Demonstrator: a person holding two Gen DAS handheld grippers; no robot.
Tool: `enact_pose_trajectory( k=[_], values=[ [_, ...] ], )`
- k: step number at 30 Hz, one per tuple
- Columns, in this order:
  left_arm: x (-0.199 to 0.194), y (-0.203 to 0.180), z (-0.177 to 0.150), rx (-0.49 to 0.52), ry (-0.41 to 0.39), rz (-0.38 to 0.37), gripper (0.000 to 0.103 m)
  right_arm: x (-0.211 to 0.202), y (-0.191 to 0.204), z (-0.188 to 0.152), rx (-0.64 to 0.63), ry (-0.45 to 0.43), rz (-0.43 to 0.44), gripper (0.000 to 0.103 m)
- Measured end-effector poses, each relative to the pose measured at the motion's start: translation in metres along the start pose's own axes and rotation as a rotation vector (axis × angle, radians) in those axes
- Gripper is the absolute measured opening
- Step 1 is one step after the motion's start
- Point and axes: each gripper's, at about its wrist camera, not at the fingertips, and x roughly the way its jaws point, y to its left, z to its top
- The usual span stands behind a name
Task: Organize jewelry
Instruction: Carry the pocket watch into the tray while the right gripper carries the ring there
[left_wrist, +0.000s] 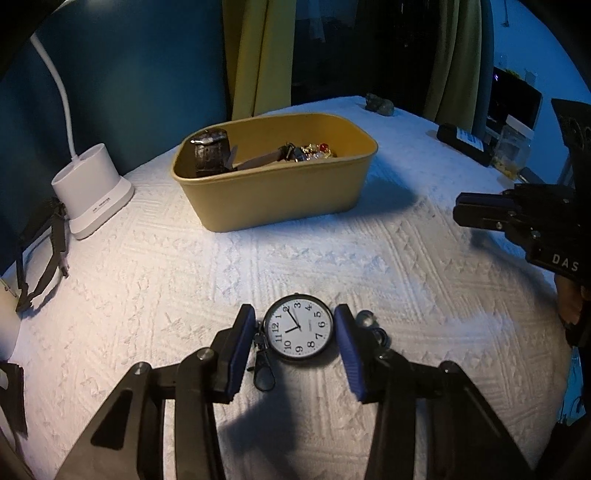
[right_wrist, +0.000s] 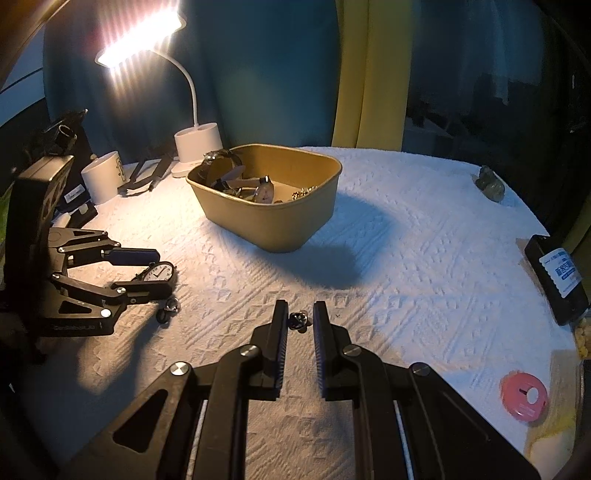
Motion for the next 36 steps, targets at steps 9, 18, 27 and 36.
enact_pose_trajectory(
  k=[9,18,27,36],
  values=[
    [-0.025,0.006,0.004,-0.014,-0.061,0.022,0.044,-0.010,0.003,0.009,-0.015,-0.029,-0.014,0.012],
    [-0.034,0.007,0.032,0.001,-0.128,0.027,0.044,-0.007,0.004,0.034,-0.028,-0.077,-0.009,0.012],
    [-0.020,0.009,0.065,0.026,-0.165,0.023,0.044,0.003,-0.001,0.055,-0.033,-0.113,0.005,0.012],
    [0.001,0.016,0.098,0.035,-0.191,0.024,0.044,0.018,-0.012,0.076,-0.037,-0.143,0.013,0.012]
  ],
)
